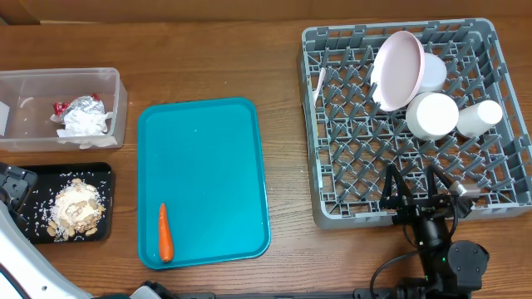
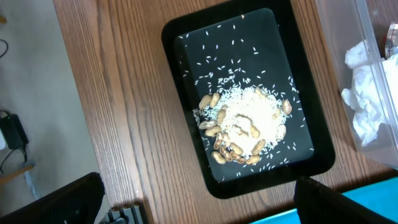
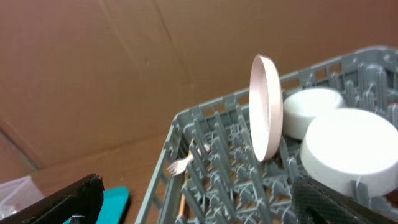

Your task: Sort waste into correct bins and load items into the dishwasher rack

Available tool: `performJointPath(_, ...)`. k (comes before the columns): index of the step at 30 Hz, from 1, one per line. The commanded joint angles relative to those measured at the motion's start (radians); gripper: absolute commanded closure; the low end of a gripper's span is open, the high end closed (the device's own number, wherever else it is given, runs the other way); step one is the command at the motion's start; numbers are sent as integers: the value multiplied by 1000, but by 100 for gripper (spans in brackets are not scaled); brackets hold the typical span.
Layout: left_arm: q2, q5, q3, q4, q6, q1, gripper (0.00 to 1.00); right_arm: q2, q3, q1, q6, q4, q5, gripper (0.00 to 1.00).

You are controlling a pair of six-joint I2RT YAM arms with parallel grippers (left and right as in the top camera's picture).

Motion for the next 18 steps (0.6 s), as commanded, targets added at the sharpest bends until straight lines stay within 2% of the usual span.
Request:
performJointPath(1,2,4,19,0,-10,1,0,-32,-65,-8,-10,57,-2,0)
performJointPath(6,2,4,19,0,-10,1,0,-40,-120,-8,-16,142,-3,0)
performJointPath(11,2,4,19,0,-10,1,0,-40,-169,-8,-95,249,0,0)
performJointPath(18,2,4,19,0,-10,1,0,-40,-168,-8,-239,224,3,0)
